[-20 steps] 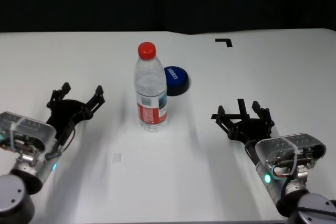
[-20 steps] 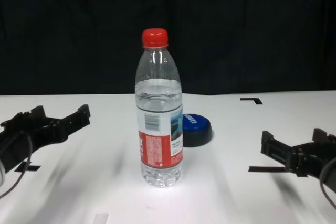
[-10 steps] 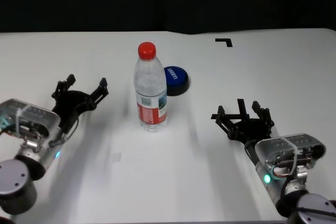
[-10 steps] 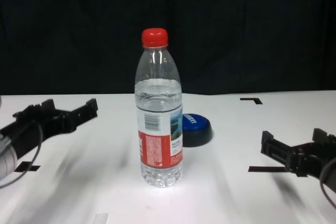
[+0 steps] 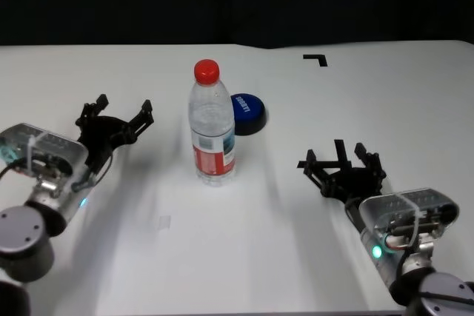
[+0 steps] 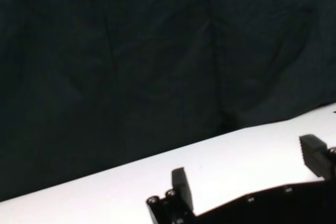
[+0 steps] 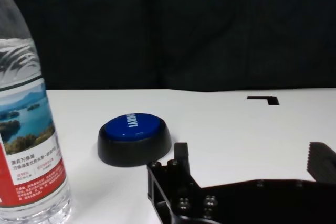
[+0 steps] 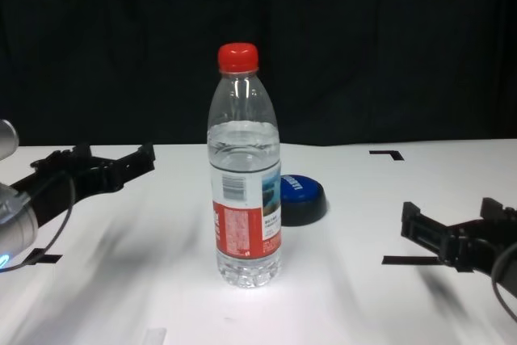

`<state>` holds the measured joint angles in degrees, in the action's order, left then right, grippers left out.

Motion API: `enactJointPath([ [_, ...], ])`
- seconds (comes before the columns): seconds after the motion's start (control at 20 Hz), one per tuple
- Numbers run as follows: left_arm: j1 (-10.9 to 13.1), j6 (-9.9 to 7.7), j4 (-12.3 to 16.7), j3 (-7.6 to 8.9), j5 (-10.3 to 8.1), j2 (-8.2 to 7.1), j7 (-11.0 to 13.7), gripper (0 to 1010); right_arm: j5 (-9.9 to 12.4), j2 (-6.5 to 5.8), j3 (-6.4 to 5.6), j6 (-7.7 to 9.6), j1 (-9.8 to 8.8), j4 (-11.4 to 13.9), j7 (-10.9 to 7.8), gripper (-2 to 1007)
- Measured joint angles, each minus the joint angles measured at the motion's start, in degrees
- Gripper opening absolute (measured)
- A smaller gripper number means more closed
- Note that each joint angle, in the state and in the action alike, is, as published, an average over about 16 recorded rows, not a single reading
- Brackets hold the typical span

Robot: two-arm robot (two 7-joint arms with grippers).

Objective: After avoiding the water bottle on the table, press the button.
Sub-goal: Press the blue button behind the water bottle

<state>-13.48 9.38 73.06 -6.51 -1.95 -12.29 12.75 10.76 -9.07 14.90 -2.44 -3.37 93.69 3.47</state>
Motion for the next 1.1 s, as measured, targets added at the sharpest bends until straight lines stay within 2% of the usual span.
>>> enactJointPath([
  [0.65, -7.28, 1.99, -8.39, -2.02, 0.79, -0.33, 1.39, 1003, 0.00, -0.01, 0.00, 0.00, 0.00, 0.00, 0.00, 1003],
  [1.1, -12.17, 3.83, -14.65, -3.60, 1.09, 0.01, 2.79, 1003, 0.00, 0.00, 0.00, 0.00, 0.00, 0.00, 0.00, 1003],
])
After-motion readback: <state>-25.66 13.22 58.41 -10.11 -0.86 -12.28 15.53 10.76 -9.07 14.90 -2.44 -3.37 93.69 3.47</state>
